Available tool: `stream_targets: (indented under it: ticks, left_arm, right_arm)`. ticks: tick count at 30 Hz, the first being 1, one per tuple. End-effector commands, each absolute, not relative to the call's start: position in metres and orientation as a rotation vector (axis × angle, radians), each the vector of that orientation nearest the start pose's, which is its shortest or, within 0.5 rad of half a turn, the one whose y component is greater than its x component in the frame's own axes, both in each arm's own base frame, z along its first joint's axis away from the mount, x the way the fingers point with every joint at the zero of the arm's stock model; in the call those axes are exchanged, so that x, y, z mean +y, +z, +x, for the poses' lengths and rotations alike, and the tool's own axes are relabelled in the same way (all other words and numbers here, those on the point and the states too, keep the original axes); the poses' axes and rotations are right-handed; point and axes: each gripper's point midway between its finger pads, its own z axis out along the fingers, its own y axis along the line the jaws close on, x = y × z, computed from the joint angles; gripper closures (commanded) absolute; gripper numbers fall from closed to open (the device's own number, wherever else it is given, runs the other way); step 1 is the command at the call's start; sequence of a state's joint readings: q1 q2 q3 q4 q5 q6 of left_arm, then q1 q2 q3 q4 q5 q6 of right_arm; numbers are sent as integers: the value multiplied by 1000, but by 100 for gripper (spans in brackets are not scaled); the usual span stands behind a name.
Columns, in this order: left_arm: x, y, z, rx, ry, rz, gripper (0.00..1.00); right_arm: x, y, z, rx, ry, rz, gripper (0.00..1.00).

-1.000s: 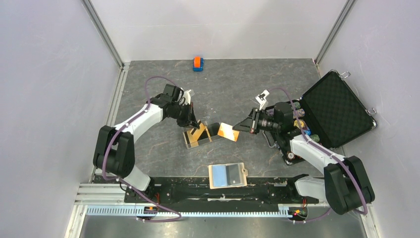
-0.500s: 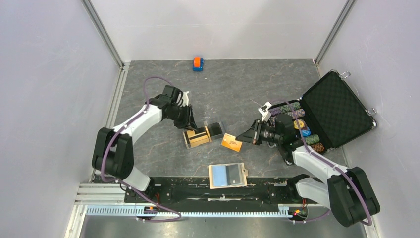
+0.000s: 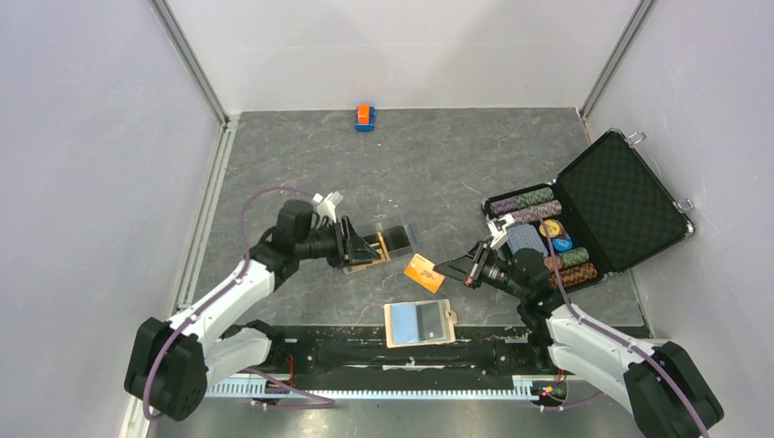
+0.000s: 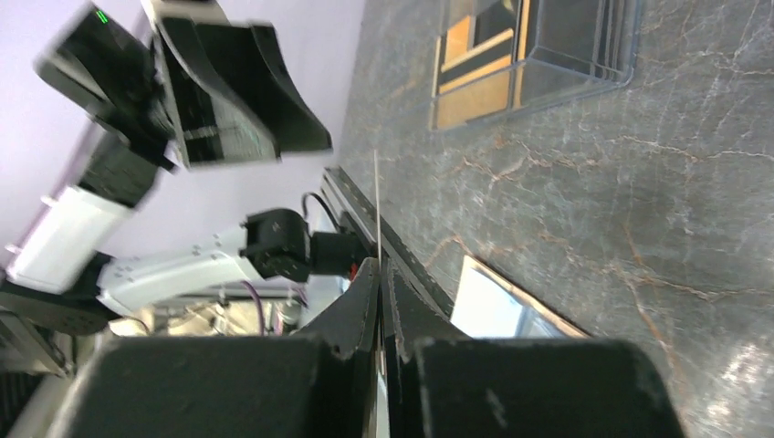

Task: Put the credit cards into the card holder
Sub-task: Insert the credit card into the card holder.

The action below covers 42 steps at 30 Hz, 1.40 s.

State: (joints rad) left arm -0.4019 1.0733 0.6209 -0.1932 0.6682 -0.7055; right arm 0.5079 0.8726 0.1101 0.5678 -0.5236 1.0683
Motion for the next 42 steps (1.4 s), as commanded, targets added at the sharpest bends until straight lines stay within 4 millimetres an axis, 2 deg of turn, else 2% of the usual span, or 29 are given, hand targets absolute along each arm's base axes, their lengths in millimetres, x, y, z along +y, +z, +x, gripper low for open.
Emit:
stream_targets:
  ticks: [1, 7, 14, 23, 27, 30, 35, 38, 40, 42]
  left_arm:
    - [-262, 207, 190, 2165, -1695, -41, 48]
    - [-287, 220, 177, 2085, -1827, -60, 41]
    - [-310, 215, 176, 2112, -1843, -45, 45]
    - [-304, 188, 185, 2247, -1662, -128, 48]
    - [-296, 172, 187, 2325, -1546, -169, 46]
    - [-290, 169, 189, 2336, -1480, -187, 45]
    - [-301, 197, 192, 2176, -1643, -147, 44]
    - [-309, 206, 191, 2114, -1742, -115, 45]
    - [-313, 214, 192, 2067, -1801, -98, 50]
    - [-316, 221, 192, 2020, -1851, -94, 63]
  right_arm:
    - [234, 181, 193, 1784, 1631, 285, 100]
    - [246, 209, 193, 1715, 1683, 301, 100]
    - [257, 230, 191, 1657, 1735, 303, 100]
    - [257, 237, 193, 1635, 1729, 302, 100]
    - [257, 238, 194, 1645, 1702, 293, 100]
    - [258, 243, 194, 1630, 1706, 275, 100]
    - [261, 237, 191, 1665, 1713, 259, 100]
    - [263, 237, 187, 1664, 1746, 250, 100]
    - [265, 235, 187, 1676, 1750, 250, 100]
    - [267, 234, 185, 1688, 1759, 238, 100]
